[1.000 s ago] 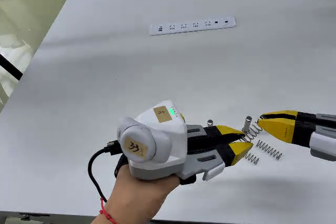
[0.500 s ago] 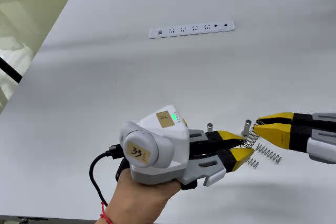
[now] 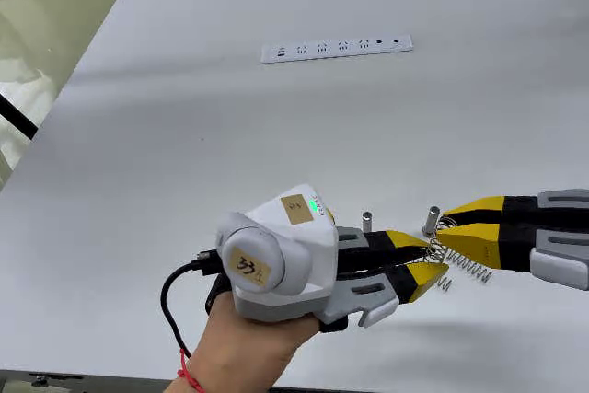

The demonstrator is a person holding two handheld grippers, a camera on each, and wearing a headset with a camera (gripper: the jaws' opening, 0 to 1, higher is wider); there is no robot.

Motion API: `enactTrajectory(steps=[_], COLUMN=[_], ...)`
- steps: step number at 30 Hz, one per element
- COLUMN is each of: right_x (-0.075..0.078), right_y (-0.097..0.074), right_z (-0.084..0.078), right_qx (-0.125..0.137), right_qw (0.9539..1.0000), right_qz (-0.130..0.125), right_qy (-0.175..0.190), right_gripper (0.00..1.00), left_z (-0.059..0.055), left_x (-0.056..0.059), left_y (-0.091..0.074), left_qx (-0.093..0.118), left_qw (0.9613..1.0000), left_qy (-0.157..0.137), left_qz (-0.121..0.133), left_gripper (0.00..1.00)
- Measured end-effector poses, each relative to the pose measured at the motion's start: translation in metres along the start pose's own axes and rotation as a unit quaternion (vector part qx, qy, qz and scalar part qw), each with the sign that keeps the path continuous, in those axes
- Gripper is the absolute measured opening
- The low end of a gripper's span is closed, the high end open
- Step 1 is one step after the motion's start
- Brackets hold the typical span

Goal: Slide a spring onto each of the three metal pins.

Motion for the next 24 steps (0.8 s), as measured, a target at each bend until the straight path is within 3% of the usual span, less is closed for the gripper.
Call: enactTrajectory(steps=[10, 15, 20, 24], right_x=[0.0006, 0.0025, -0.0009, -0.0021], right_y=[-0.0014, -0.0066, -0.0069, -0.0016], right_z=[-0.0011, 0.0014, 0.0042, 0.0025], right_qx=[-0.031, -0.073, -0.146, -0.205], right_qw=[0.9991, 0.9944, 0.9765, 0.9536], right_qz=[0.004, 0.004, 0.019, 0.039], right_qy=[-0.027, -0.076, -0.158, -0.217], right_gripper=[0.18, 0.22, 0.26, 0.26], left_z=[-0.0001, -0.0018, -0.0038, -0.0055], left_x=[-0.0008, -0.0001, 0.0014, 0.0035], left_y=[-0.0012, -0.0006, 0.0017, 0.0038], left_qx=[0.006, 0.001, -0.010, -0.020], left_qw=[1.0000, 1.0000, 0.9998, 0.9994], left_qy=[0.000, 0.004, 0.016, 0.026], left_qz=[0.000, -0.002, -0.007, -0.013], left_gripper=[0.10, 0.10, 0.10, 0.10])
Point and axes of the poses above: the centre of the closed fingertips' face, and the gripper's own axes: y roughly forward along the fingers, x roughly to its right, z roughly out of its top, the point moved 3 cm from there along -y, roughly backward along the fingers, and after that the axes turned 13 degrees about -x, right-handed, at the moved point
